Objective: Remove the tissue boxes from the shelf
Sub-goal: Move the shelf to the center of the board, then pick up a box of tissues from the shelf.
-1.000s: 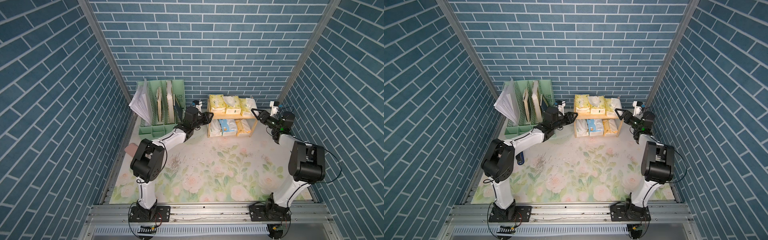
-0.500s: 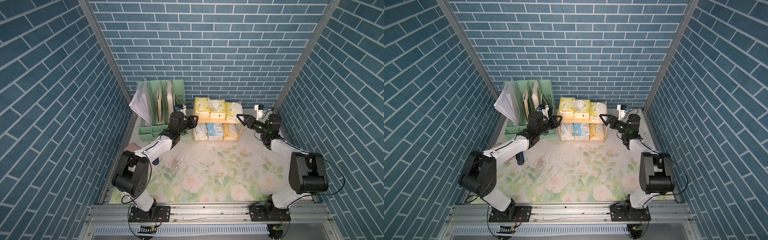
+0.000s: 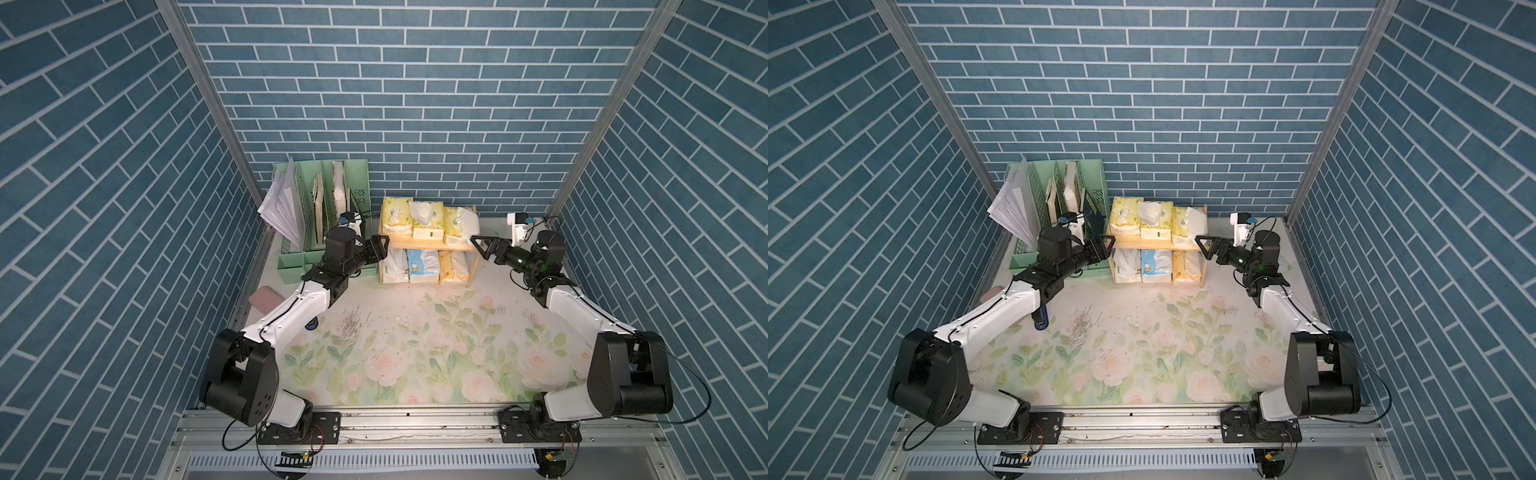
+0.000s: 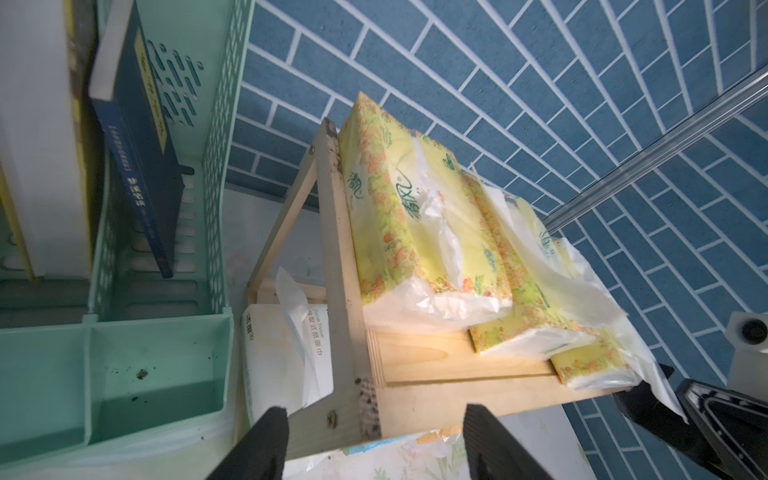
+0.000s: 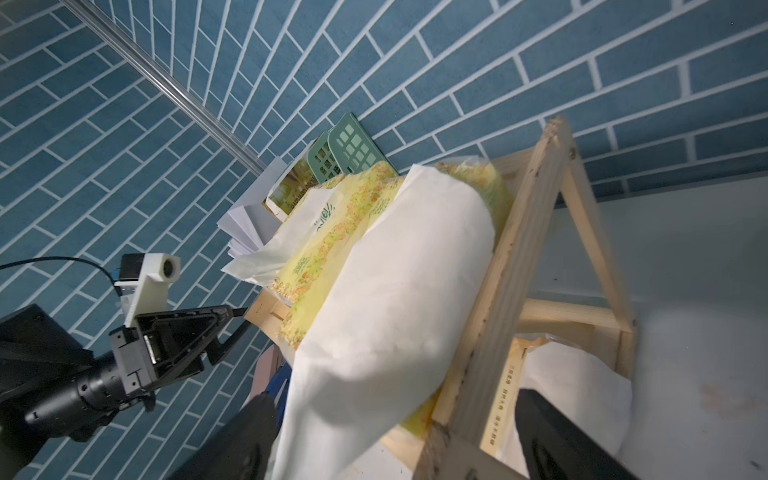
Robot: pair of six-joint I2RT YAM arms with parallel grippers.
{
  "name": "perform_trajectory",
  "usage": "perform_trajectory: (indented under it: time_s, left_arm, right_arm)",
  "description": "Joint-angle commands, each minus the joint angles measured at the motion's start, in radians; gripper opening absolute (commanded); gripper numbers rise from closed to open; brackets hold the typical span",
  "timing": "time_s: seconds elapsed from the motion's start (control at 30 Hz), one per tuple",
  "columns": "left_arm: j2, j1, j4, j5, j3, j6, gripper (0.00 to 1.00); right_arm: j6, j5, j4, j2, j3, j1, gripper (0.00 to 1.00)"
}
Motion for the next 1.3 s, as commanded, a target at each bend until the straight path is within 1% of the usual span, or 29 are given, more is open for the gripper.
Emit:
perform_trajectory:
  time_s: [0.0, 0.07, 0.13, 0.3, 0.4, 0.47, 0.57, 0.8, 1.0, 1.27]
  left_arm:
    - [-0.062, 0.021, -0.080, -0.030, 0.021, 0.054, 0.77]
    - [-0.062, 0.037, -0.117, -0.012, 0.074, 0.067, 0.79]
    - [-0.031, 0.055, -0.156, 0.021, 0.147, 0.076, 0.78]
    - [0.135, 0.102, -0.267, 0.145, 0.376, 0.086, 0.76]
    - [0.242, 0.115, -0.326, 0.187, 0.491, 0.084, 0.70]
    - [0.297, 0.118, -0.343, 0.194, 0.549, 0.081, 0.63]
    - [0.355, 0.117, -0.353, 0.206, 0.612, 0.078, 0.60]
    - [0.418, 0.117, -0.341, 0.210, 0.655, 0.065, 0.56]
    - [0.452, 0.117, -0.330, 0.235, 0.681, 0.061, 0.45]
    - [0.474, 0.115, -0.329, 0.245, 0.695, 0.059, 0.42]
  right_arm:
    - [-0.111, 0.078, -0.124, -0.090, -0.023, -0.041, 0.94]
    - [-0.147, 0.113, -0.187, -0.135, -0.029, -0.053, 0.94]
    - [-0.181, 0.150, -0.247, -0.178, -0.028, -0.057, 0.94]
    - [-0.246, 0.213, -0.367, -0.283, -0.034, -0.057, 0.94]
    - [-0.265, 0.237, -0.427, -0.332, -0.042, -0.057, 0.94]
    - [-0.265, 0.250, -0.442, -0.363, -0.065, -0.058, 0.94]
    - [-0.263, 0.264, -0.449, -0.394, -0.101, -0.057, 0.94]
    - [-0.267, 0.278, -0.465, -0.406, -0.118, -0.057, 0.94]
    - [-0.262, 0.273, -0.454, -0.393, -0.122, -0.058, 0.94]
    - [-0.261, 0.278, -0.447, -0.391, -0.134, -0.057, 0.94]
